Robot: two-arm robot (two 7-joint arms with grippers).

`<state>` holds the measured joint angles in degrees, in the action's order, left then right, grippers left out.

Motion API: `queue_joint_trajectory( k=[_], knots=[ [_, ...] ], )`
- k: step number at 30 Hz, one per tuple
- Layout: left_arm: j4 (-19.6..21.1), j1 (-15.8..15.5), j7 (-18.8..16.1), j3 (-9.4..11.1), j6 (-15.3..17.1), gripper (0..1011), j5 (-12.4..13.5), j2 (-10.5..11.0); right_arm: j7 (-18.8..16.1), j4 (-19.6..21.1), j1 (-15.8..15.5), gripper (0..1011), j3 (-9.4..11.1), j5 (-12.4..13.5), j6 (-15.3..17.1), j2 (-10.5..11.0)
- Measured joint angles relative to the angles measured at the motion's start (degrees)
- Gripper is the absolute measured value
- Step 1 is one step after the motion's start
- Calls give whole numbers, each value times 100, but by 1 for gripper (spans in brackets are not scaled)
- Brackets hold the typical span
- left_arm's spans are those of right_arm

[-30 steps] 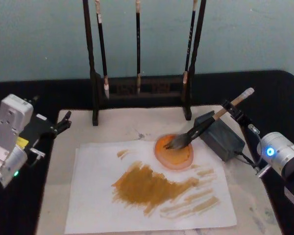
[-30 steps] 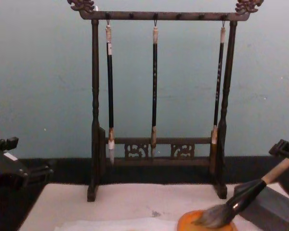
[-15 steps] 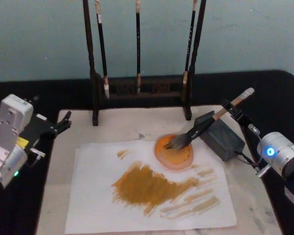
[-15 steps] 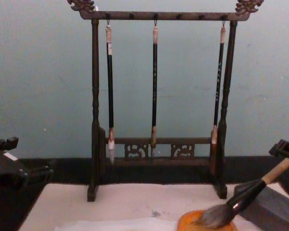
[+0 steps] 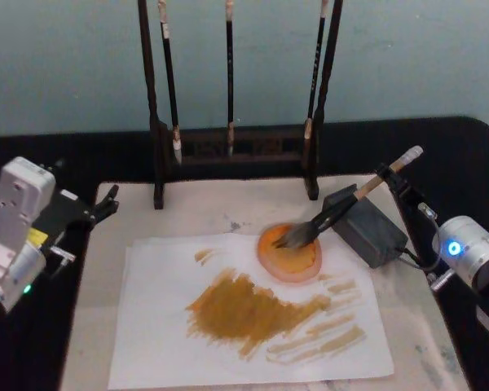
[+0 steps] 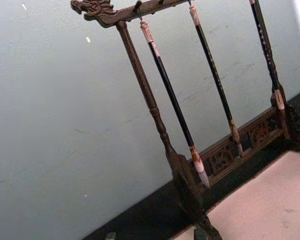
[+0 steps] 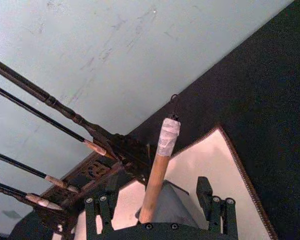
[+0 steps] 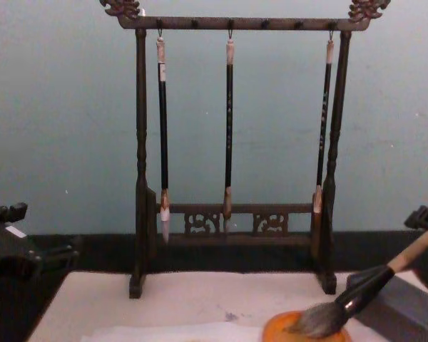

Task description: Pick up the brush from the inkstone, write on the paper, then place the brush back to its original position.

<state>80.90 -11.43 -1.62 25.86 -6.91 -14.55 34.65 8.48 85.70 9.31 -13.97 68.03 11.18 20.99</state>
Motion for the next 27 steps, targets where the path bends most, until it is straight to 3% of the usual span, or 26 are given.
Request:
queue_joint_trajectory(
  k=[27],
  knots=[
    [0, 0, 0, 0, 0, 1010, 0, 0, 57, -491, 486, 1000, -286, 592, -7, -23]
  ],
)
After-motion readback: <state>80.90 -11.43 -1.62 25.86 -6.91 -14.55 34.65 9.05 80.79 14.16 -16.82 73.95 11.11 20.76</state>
